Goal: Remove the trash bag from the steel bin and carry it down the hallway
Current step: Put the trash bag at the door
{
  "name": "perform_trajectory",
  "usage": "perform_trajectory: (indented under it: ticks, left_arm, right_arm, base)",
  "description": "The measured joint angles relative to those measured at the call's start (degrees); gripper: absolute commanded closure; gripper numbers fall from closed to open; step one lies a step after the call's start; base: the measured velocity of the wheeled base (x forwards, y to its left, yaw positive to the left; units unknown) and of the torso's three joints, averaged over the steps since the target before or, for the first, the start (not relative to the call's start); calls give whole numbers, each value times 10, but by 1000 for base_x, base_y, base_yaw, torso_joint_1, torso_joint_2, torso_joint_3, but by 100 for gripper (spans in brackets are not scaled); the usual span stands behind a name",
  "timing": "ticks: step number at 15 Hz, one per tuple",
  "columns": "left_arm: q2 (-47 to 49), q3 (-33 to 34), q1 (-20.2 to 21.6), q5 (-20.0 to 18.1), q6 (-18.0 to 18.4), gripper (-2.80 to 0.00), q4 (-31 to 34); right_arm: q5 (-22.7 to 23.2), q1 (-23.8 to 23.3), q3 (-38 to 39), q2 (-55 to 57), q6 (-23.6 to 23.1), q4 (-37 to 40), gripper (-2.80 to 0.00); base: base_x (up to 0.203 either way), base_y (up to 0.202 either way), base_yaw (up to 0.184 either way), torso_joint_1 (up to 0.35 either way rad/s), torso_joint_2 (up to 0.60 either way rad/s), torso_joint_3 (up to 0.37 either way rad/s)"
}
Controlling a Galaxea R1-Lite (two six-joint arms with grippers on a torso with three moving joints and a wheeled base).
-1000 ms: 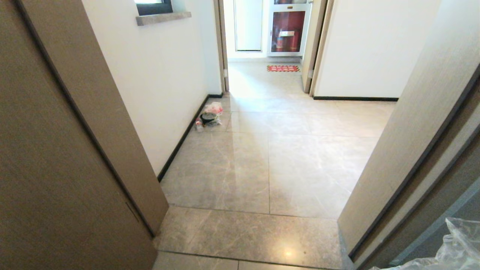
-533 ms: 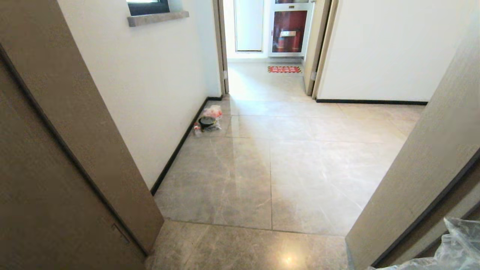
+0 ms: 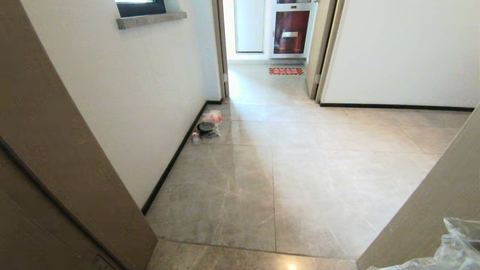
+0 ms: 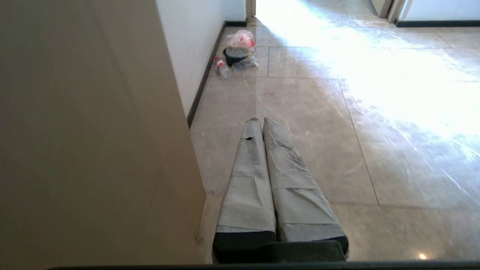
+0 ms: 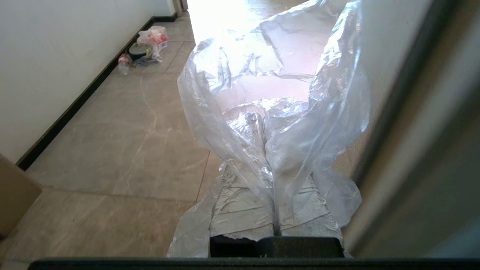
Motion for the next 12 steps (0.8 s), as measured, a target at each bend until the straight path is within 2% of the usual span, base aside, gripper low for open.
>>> perform_trajectory:
  ticks: [12]
  left_arm:
    - [0,0,0,0,0,0,0]
  right_arm:
    - [0,0,0,0,0,0,0]
  base:
    - [190,0,1,1,5,3]
